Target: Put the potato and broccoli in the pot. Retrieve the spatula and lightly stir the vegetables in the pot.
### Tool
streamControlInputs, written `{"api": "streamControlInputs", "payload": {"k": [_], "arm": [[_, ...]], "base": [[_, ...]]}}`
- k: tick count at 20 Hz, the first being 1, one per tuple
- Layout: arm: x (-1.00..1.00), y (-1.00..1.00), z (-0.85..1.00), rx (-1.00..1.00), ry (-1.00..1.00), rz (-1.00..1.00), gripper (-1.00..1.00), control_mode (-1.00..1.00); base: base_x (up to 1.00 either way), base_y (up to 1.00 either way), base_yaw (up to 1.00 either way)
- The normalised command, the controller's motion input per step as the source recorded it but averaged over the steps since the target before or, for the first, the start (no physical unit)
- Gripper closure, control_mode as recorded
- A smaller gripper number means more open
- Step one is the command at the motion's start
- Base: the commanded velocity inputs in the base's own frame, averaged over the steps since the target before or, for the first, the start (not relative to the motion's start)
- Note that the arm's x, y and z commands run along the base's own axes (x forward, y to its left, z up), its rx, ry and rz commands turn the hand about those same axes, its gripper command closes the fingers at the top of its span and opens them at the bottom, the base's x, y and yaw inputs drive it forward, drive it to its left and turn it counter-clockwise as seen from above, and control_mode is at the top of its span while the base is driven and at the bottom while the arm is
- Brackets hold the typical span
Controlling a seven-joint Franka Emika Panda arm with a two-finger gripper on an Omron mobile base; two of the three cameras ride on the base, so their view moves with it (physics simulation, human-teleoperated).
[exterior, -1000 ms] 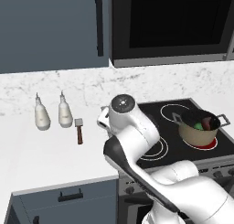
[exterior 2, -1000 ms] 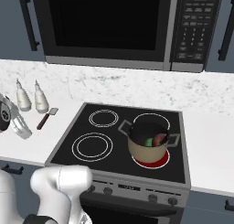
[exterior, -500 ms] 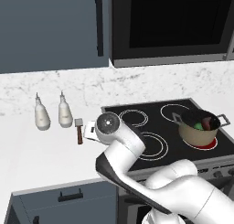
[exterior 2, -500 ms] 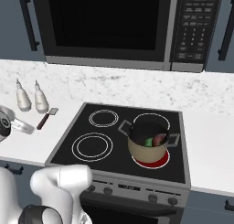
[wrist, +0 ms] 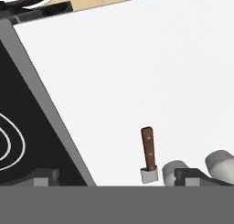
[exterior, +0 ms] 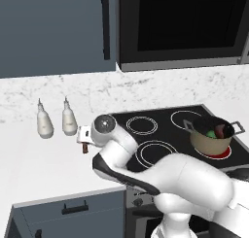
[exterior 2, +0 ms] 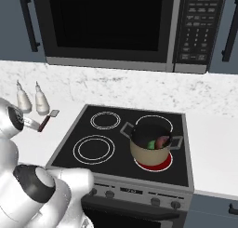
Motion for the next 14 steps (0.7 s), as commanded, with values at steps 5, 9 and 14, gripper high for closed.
{"api": "streamControlInputs", "payload": {"k": [5, 9, 14], "arm": [[0.49, 0.43, -0.29, -0.02, 0.18, 0.02, -1.0, -1.0], [0.28, 0.36, -0.46, -0.08, 0.03, 0.0, -1.0, -1.0], [0.32, 0.09, -0.43, -0.08, 0.0, 0.0, -1.0, -1.0]], "base": [[0.0, 0.0, 0.0], [0.0, 0.0, 0.0], [0.0, 0.0, 0.0]]}}
